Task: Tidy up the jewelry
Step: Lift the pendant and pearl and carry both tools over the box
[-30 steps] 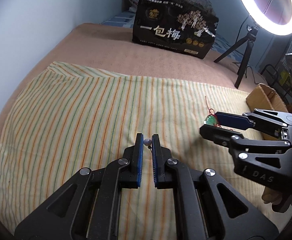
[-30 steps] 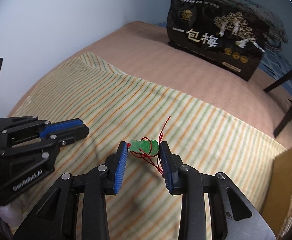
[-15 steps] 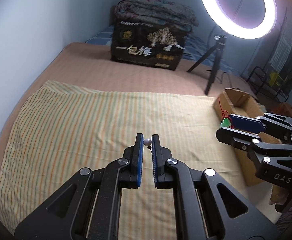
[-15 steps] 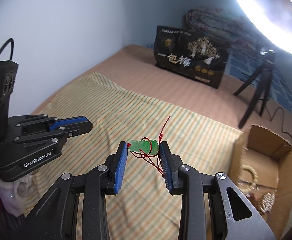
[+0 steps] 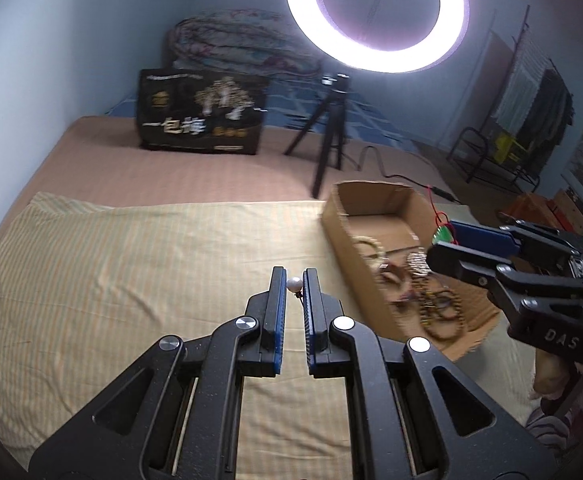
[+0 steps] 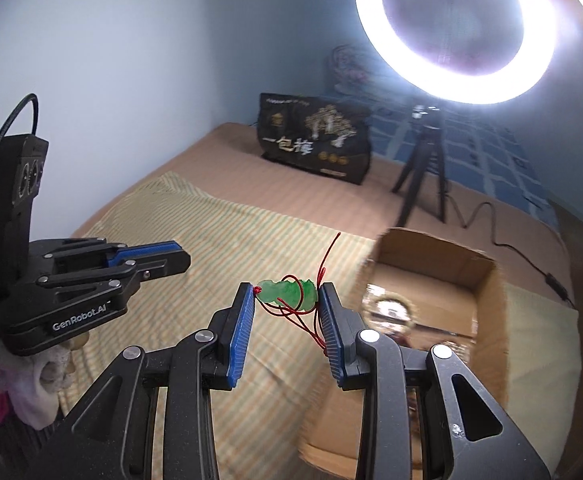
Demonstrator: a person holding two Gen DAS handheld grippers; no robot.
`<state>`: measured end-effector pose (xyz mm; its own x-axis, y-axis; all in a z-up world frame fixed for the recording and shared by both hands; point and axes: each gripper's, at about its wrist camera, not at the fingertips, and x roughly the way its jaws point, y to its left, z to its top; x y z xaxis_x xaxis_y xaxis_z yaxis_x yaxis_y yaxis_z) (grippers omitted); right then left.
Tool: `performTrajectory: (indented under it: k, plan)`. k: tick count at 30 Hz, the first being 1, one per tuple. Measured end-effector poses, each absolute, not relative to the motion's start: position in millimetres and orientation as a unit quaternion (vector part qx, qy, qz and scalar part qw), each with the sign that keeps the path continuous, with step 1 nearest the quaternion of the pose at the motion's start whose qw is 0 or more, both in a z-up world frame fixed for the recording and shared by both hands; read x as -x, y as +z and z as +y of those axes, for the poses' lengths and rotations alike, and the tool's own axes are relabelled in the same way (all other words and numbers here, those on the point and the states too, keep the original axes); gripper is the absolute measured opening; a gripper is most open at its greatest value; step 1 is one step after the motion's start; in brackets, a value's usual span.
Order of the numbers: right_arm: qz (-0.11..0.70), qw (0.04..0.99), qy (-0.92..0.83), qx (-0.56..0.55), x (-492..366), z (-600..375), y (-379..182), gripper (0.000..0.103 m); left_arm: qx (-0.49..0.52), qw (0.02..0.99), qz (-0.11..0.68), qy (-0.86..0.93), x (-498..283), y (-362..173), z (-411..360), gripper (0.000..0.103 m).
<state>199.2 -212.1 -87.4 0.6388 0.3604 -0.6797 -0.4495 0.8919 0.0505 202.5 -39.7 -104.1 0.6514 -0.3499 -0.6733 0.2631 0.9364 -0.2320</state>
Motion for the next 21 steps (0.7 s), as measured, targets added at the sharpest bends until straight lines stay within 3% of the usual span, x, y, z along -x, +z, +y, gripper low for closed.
performTrajectory:
  k: [21]
  plan:
    - [0.371, 0.916, 0.152, 0.022, -223.6, -312.5, -100.9, 0.031, 0.032, 0.889, 0.395, -0.231, -204.7, -112.9, -155.3, 0.006]
